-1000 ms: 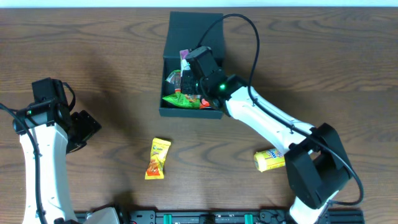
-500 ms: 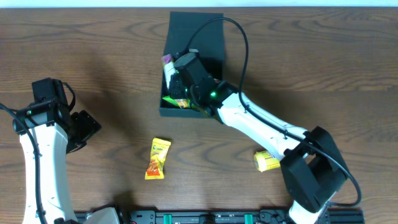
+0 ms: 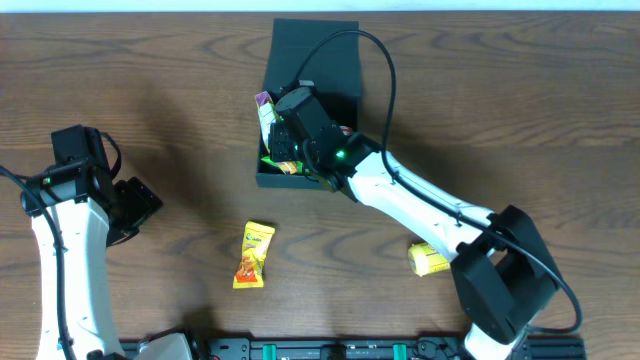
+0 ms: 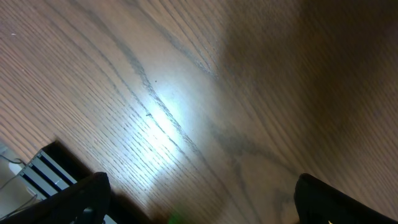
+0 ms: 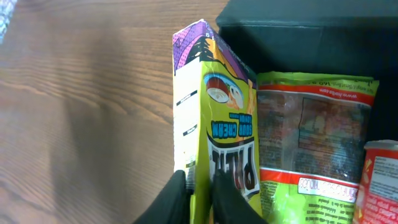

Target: Pack container

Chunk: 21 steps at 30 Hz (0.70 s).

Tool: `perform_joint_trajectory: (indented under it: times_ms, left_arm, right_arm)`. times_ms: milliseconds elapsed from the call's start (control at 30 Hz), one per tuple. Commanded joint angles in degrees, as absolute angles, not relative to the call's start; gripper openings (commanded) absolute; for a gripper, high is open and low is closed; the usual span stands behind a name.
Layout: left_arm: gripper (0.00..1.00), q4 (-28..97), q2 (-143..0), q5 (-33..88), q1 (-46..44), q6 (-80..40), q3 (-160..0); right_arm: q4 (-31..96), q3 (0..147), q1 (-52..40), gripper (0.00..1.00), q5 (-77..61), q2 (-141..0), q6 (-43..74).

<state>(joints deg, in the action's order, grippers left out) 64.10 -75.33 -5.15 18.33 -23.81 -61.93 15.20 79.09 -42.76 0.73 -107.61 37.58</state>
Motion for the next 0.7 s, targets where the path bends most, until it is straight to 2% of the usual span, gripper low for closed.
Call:
perform_joint_trajectory:
  times_ms: [0,267,400,567,667]
  left_arm:
    - [0.95,64.27,-75.64,-5.98,18.61,-24.03,-62.08]
    - [0.95,64.27,-75.64,-5.98,18.61,-24.03,-62.08]
    - [0.95,64.27,-75.64,-5.98,18.61,-24.03,-62.08]
    - [0.95,64.27,-75.64,-5.96,18.61,-24.03,-62.08]
    - [0.95,64.27,-75.64,-5.98,18.61,-24.03,-62.08]
  right_arm:
    - [15.68,79.09,-42.83,0.10,-1.74,-105.86,37.04]
    - [14.66,79.09,-45.08,0.09,-1.96,-105.86,38.76]
    - [14.74,79.07,-46.28,0.01,-1.17,-105.89,39.40]
    - [18.92,79.09,-47.92,0.01,13.93,-105.89,41.63]
    - [20.88,79.09,-47.75,0.02,16.82,-105.86,41.47]
